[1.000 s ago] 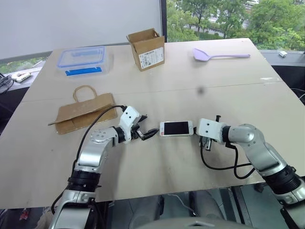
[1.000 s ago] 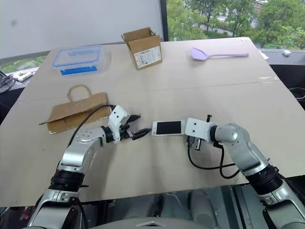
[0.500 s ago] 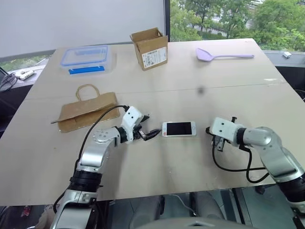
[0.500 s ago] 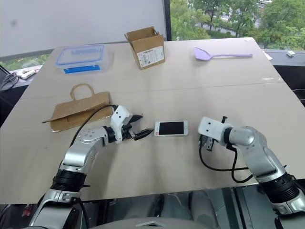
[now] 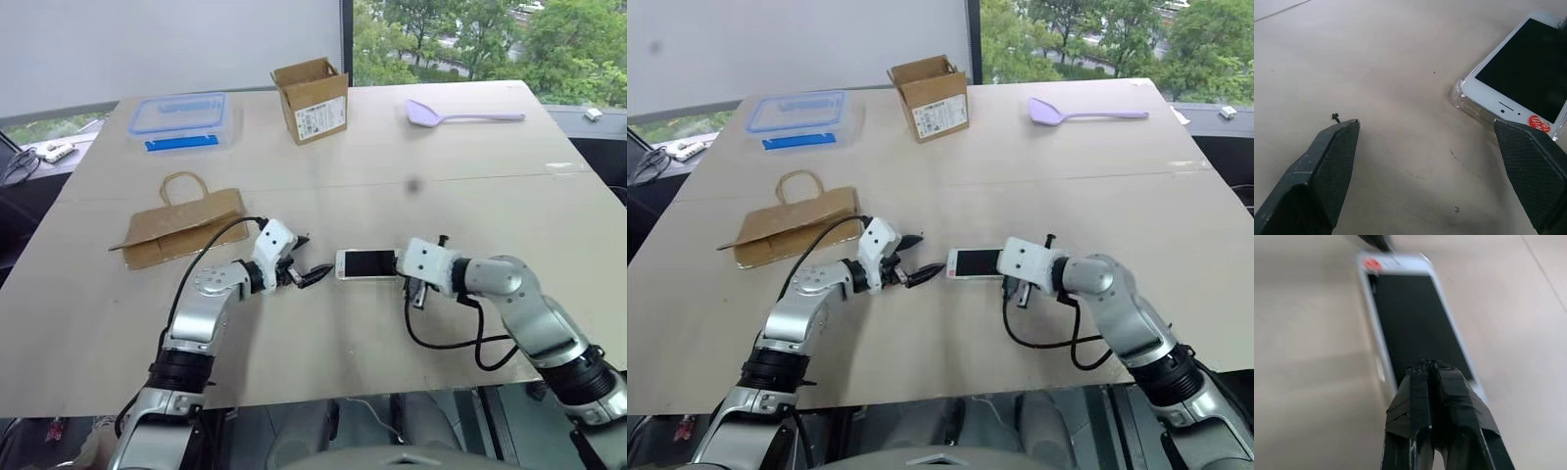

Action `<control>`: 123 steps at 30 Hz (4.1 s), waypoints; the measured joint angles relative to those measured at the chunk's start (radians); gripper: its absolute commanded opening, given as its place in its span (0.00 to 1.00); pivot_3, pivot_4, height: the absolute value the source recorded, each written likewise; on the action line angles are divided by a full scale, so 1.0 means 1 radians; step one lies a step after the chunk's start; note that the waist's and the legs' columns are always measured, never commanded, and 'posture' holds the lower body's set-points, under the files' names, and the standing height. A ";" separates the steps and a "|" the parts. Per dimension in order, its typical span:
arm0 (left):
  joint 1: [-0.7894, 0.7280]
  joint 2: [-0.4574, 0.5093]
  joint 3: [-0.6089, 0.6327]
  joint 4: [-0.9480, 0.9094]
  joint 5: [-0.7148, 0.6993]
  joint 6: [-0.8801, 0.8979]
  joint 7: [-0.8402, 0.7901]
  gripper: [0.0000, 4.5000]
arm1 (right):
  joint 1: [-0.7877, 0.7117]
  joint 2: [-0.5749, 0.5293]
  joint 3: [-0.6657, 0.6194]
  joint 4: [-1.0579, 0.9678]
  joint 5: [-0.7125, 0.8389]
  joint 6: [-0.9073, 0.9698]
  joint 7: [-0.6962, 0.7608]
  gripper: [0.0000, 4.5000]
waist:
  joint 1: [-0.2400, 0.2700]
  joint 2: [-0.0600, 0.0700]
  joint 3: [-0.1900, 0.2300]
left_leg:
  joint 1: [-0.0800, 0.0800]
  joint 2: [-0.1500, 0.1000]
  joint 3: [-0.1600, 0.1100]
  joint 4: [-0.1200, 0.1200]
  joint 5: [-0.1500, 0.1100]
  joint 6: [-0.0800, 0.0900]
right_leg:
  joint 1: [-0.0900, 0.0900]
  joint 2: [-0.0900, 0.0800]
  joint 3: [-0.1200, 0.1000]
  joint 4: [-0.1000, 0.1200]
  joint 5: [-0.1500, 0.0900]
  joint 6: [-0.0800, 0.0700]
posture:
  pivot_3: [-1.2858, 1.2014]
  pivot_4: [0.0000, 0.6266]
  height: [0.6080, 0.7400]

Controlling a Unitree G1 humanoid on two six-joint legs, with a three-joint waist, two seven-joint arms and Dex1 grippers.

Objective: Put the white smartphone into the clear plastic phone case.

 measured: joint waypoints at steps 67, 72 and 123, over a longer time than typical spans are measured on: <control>-0.071 0.029 -0.073 0.080 -0.020 -0.091 -0.079 0.54 | 0.062 0.034 -0.143 -0.064 0.169 0.115 -0.046 0.00 | -0.012 -0.001 0.002 | -0.001 0.001 0.000 0.000 0.000 0.000 | -0.002 0.000 0.001 0.001 0.000 0.000 | 0.52 0.24 1.00; -0.064 0.025 -0.044 0.126 -0.021 -0.155 -0.086 0.06 | 0.057 0.039 -0.125 -0.064 0.170 0.116 -0.053 0.00 | -0.016 -0.001 0.002 | -0.001 0.001 0.001 0.000 0.000 0.000 | -0.002 0.000 0.001 0.000 0.000 0.000 | 0.52 0.24 1.00; -0.009 -0.089 -0.161 -0.022 -0.033 -0.001 -0.031 0.01 | -0.081 -0.040 0.047 0.104 0.218 0.182 0.084 0.00 | -0.013 -0.004 -0.009 | 0.024 0.001 -0.001 -0.002 -0.004 0.006 | 0.024 0.000 -0.002 -0.003 -0.003 0.003 | 0.52 0.24 1.00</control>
